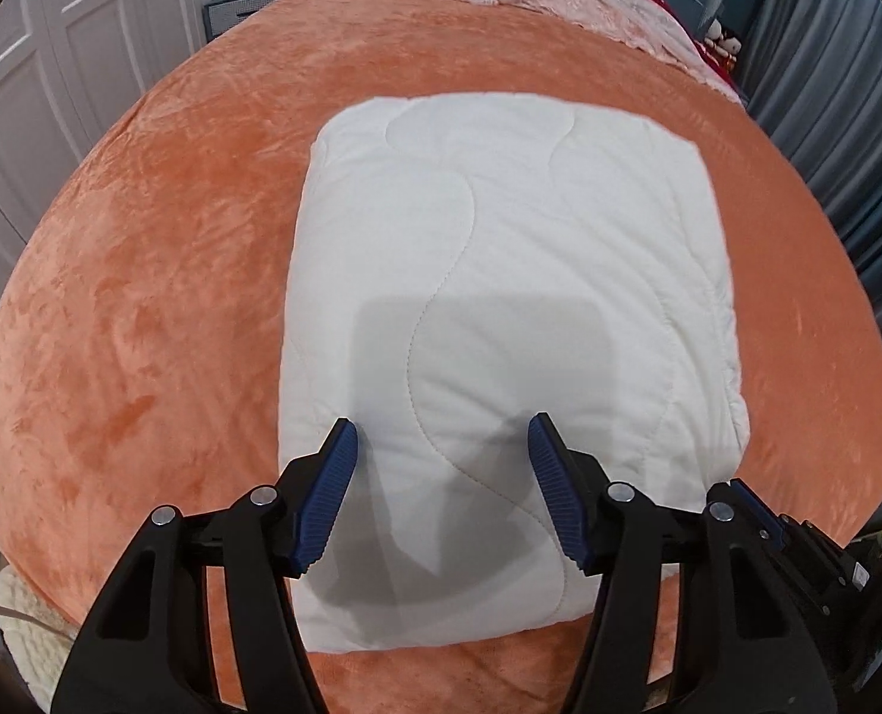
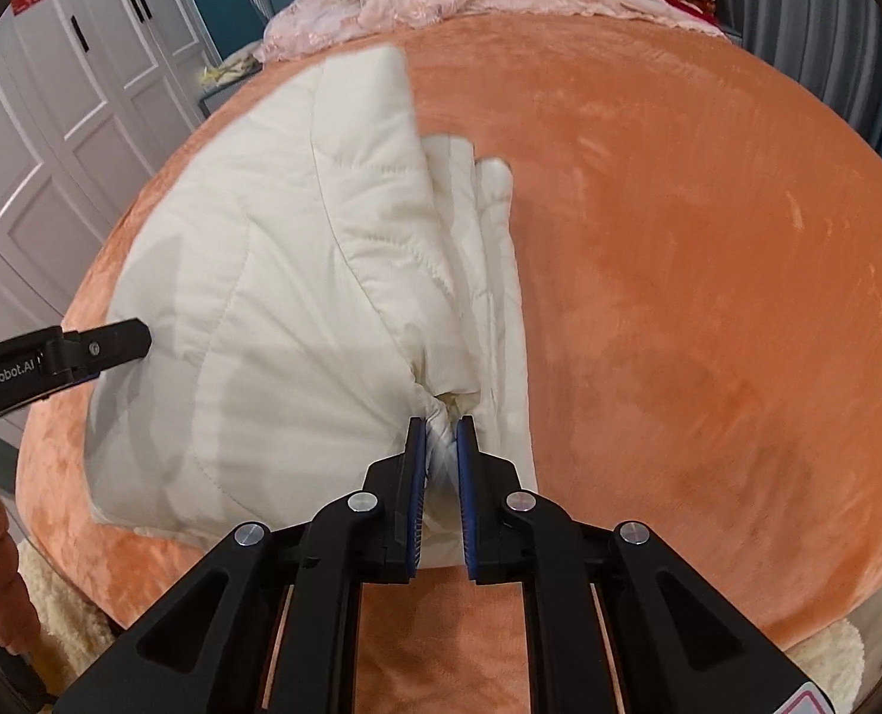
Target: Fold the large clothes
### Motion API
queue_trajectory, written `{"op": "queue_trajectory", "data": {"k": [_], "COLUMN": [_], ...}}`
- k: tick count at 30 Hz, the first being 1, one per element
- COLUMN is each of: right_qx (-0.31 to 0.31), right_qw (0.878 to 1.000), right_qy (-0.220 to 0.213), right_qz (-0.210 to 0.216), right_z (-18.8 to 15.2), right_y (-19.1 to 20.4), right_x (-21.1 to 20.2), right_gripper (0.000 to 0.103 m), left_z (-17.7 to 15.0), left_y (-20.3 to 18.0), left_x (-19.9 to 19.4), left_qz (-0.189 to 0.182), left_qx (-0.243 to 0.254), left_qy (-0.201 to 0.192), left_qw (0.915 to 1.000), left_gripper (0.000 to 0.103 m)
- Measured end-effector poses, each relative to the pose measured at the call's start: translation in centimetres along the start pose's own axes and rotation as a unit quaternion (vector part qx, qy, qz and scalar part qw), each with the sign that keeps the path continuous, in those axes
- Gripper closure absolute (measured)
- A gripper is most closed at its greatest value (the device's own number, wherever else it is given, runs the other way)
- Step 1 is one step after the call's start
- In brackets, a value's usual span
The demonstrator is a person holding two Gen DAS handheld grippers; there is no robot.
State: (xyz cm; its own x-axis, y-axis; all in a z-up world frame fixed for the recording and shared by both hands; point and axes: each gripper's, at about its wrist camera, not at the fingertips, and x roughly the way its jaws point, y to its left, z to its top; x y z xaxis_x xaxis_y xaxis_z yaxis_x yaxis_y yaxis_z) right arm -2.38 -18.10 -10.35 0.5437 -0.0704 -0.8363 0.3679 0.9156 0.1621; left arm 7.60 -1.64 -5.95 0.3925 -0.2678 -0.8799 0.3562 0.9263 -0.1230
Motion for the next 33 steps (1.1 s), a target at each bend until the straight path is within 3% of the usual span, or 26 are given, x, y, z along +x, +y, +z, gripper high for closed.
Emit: {"op": "queue_trajectory", "data": {"k": [14, 17, 19, 21, 23, 28, 30, 31, 32, 33], "right_qx": [-0.014, -0.014, -0.01, 0.0, 0.012, 0.026, 0.042, 0.051, 0.058, 0.059], "right_qw": [1.0, 1.0, 0.999, 0.996, 0.994, 0.997, 0.998, 0.997, 0.996, 0.995], "right_qy": [0.018, -0.005, -0.045, -0.074, -0.095, -0.061, -0.011, 0.007, 0.024, 0.017], "right_qz": [0.001, 0.005, 0.026, 0.041, 0.057, 0.046, 0.053, 0.057, 0.07, 0.077], "right_z": [-0.7, 1.0, 3.2, 5.7, 9.2, 15.2, 16.0, 16.0, 15.6, 15.2], "right_y": [0.0, 0.4, 0.8, 1.1, 1.6, 3.3, 3.4, 3.3, 3.1, 2.9], "right_x": [2.2, -1.1, -4.0, -5.6, -5.9, -0.8, 3.2, 4.4, 5.5, 5.2], "right_gripper": [0.092, 0.084, 0.079, 0.052, 0.044, 0.044, 0.044, 0.05, 0.076, 0.09], "left_z": [-1.5, 0.0, 1.7, 3.5, 5.3, 8.4, 8.8, 9.0, 9.2, 9.0], "left_y": [-0.9, 0.4, 2.0, 3.2, 4.3, 6.1, 6.6, 6.7, 6.8, 7.1], "left_x": [3.4, 1.7, -0.4, -1.9, -2.4, -1.5, -0.7, -0.2, 0.1, 0.1], "left_qz": [0.012, -0.025, -0.044, -0.039, -0.037, -0.025, -0.028, -0.031, -0.036, -0.038], "left_qx": [0.038, 0.01, -0.013, -0.026, -0.04, -0.067, -0.076, -0.082, -0.085, -0.087], "left_qy": [-0.004, 0.006, -0.017, -0.042, -0.053, -0.052, -0.041, -0.034, -0.029, -0.027], "left_qw": [0.9992, 0.9996, 0.9988, 0.998, 0.9971, 0.9961, 0.9959, 0.9956, 0.9953, 0.9952], "left_gripper": [0.043, 0.045, 0.045, 0.045, 0.045, 0.045, 0.045, 0.045, 0.045, 0.045]}}
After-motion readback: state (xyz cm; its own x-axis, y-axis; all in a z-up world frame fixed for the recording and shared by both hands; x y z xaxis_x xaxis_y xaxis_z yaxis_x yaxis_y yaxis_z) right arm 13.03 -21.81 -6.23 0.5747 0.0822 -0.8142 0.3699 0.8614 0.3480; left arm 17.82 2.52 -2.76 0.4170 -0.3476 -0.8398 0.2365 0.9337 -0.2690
